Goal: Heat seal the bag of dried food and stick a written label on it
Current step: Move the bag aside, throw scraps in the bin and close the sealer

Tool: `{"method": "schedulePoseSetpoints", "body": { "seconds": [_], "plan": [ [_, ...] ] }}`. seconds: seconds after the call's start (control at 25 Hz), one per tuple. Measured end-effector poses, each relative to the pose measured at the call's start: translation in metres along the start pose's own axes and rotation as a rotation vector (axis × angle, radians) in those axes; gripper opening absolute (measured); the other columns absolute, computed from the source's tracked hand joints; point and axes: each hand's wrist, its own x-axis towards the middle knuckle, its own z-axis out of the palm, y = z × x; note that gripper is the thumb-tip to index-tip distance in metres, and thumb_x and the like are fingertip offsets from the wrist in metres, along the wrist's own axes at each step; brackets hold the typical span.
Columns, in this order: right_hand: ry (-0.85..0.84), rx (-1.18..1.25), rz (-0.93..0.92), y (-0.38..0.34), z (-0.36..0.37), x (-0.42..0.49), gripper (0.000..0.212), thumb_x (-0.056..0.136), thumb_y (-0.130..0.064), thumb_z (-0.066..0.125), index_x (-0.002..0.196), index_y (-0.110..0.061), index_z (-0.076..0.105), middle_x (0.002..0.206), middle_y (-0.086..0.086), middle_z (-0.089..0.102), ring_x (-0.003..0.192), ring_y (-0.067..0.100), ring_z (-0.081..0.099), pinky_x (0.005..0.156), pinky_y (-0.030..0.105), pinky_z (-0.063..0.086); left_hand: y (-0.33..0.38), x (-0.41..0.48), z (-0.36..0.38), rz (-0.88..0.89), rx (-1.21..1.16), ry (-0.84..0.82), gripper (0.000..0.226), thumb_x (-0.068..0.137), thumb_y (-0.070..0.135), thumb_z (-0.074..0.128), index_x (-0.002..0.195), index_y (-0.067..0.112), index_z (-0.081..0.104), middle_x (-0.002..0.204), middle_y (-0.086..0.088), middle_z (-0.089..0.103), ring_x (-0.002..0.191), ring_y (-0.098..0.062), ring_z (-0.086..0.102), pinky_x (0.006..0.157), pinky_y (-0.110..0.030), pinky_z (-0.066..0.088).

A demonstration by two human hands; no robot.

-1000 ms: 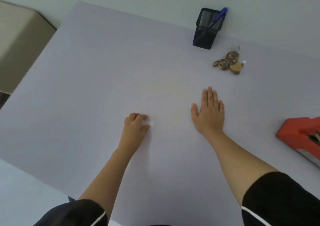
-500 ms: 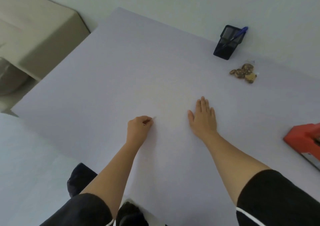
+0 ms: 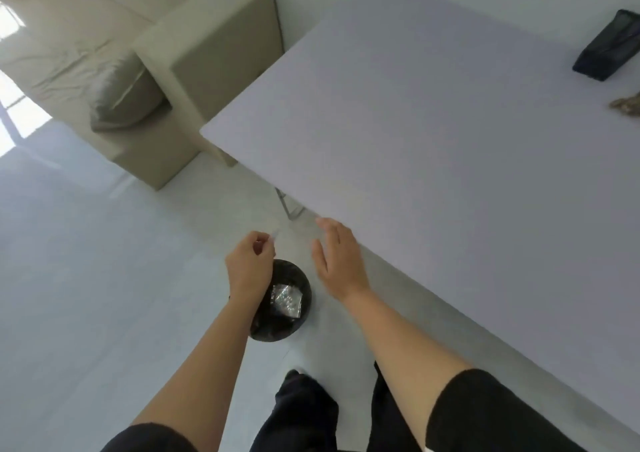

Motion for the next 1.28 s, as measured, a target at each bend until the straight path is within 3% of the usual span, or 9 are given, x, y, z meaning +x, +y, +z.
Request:
{"method": "schedulePoseSetpoints", "body": {
  "seconds": [0.12, 0.36, 0.52, 0.72, 0.84, 0.96, 1.04, 1.16, 1.28],
  "plan": [
    [-0.122, -0.005, -0.073, -0.015, 0.046, -0.015, 0.04, 0.094, -0.03, 0.033, 0.122, -0.008, 0.052, 0.12, 0.008, 0.059, 0.111, 0.021, 0.052, 0.1, 0.032, 0.041, -0.057, 0.01, -0.024, -0.081, 0.026, -0.008, 0.021, 0.087, 0.041, 0.062, 0.084, 0.021, 0.066, 0.083, 0.001, 0.069, 0.084, -0.017, 0.061, 0.076, -0.025, 0.04],
    [-0.278, -0.153, 0.085, 0.057, 0.156, -0.012, 0.04, 0.097, -0.026, 0.041, 0.133, -0.01, 0.042, 0.134, 0.006, 0.049, 0.122, 0.02, 0.045, 0.101, 0.029, 0.038, -0.176, 0.048, 0.019, -0.196, 0.085, -0.054, 0.015, 0.091, 0.017, 0.054, 0.1, 0.013, 0.066, 0.085, -0.002, 0.065, 0.083, -0.019, 0.06, 0.079, -0.029, 0.048],
    [-0.321, -0.229, 0.231, 0.124, 0.245, -0.004, 0.048, 0.097, -0.031, 0.041, 0.138, -0.008, 0.032, 0.139, 0.008, 0.039, 0.124, 0.022, 0.041, 0.093, 0.029, 0.043, -0.267, 0.087, 0.078, -0.191, 0.139, -0.073, 0.018, 0.093, 0.015, 0.052, 0.102, 0.009, 0.067, 0.082, 0.002, 0.061, 0.069, -0.004, 0.052, 0.073, -0.023, 0.042],
    [-0.366, -0.299, 0.393, 0.208, 0.345, 0.008, 0.057, 0.096, -0.039, 0.04, 0.142, -0.009, 0.023, 0.143, 0.009, 0.033, 0.123, 0.026, 0.041, 0.087, 0.034, 0.046, -0.375, 0.135, 0.151, -0.152, 0.206, -0.135, 0.013, 0.092, 0.017, 0.054, 0.094, 0.012, 0.067, 0.084, 0.003, 0.065, 0.066, -0.001, 0.051, 0.061, -0.011, 0.036],
    [-0.401, -0.328, 0.458, 0.244, 0.386, 0.017, 0.06, 0.097, -0.041, 0.038, 0.144, -0.009, 0.017, 0.139, 0.011, 0.037, 0.111, 0.031, 0.053, 0.072, 0.035, 0.044, -0.424, 0.157, 0.181, -0.123, 0.255, -0.208, 0.012, 0.092, 0.018, 0.056, 0.093, 0.013, 0.067, 0.088, 0.001, 0.066, 0.072, -0.005, 0.056, 0.071, -0.019, 0.043],
    [-0.427, -0.36, 0.5, 0.265, 0.413, 0.018, 0.04, 0.096, -0.018, 0.04, 0.132, -0.008, 0.026, 0.112, 0.014, 0.057, 0.081, 0.029, 0.056, 0.063, 0.034, 0.042, -0.457, 0.171, 0.203, -0.14, 0.329, -0.224, 0.015, 0.092, 0.022, 0.056, 0.094, 0.012, 0.066, 0.09, -0.004, 0.067, 0.077, -0.016, 0.061, 0.069, -0.025, 0.046],
    [-0.433, -0.38, 0.511, 0.272, 0.42, 0.011, 0.03, 0.093, -0.007, 0.039, 0.121, -0.007, 0.029, 0.101, 0.014, 0.059, 0.073, 0.026, 0.052, 0.06, 0.034, 0.042, -0.468, 0.173, 0.214, -0.137, 0.4, -0.249, 0.019, 0.092, 0.021, 0.054, 0.092, 0.007, 0.067, 0.087, -0.008, 0.067, 0.075, -0.02, 0.061, 0.064, -0.027, 0.045],
    [-0.435, -0.328, 0.498, 0.271, 0.42, 0.008, 0.034, 0.097, -0.015, 0.035, 0.128, -0.006, 0.025, 0.107, 0.014, 0.056, 0.083, 0.029, 0.056, 0.065, 0.038, 0.047, -0.47, 0.172, 0.216, -0.184, 0.486, -0.277, 0.019, 0.09, 0.018, 0.052, 0.088, 0.001, 0.062, 0.079, -0.009, 0.06, 0.065, -0.02, 0.053, 0.059, -0.028, 0.041],
    [-0.433, -0.351, 0.447, 0.255, 0.406, 0.013, 0.055, 0.099, -0.03, 0.032, 0.144, -0.008, 0.01, 0.14, 0.015, 0.037, 0.12, 0.031, 0.045, 0.089, 0.042, 0.044, -0.457, 0.165, 0.199, -0.189, 0.526, -0.256, 0.016, 0.089, 0.014, 0.05, 0.087, 0.001, 0.058, 0.077, -0.008, 0.056, 0.066, -0.02, 0.047, 0.058, -0.029, 0.036]
  ]
}}
